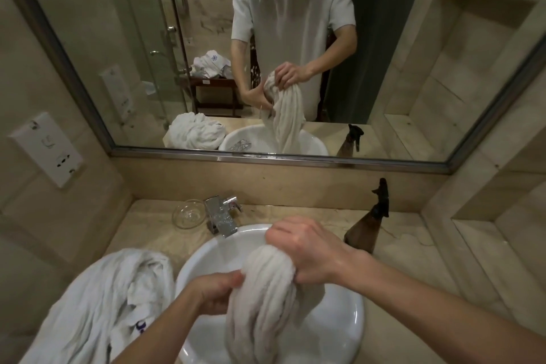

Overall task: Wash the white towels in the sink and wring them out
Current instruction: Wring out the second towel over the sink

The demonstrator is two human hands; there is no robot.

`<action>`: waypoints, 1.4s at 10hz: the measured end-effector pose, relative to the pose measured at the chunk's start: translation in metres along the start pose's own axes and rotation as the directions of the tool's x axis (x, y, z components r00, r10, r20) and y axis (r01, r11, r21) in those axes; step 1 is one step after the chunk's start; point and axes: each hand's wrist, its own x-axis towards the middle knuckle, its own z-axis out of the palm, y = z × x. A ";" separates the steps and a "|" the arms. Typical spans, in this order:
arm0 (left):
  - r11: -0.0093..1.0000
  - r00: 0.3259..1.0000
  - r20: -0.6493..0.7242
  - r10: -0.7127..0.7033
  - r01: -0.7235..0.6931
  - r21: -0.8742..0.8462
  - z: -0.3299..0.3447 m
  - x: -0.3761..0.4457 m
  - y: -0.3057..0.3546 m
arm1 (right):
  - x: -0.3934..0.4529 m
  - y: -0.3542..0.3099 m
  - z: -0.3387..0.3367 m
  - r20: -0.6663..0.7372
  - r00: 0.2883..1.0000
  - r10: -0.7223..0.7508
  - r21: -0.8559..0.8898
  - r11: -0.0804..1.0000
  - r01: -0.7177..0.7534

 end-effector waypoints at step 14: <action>0.030 0.383 -0.103 0.918 0.194 0.981 0.000 0.004 0.005 | -0.007 -0.042 0.076 0.506 0.491 0.710 0.813 -0.201 -0.547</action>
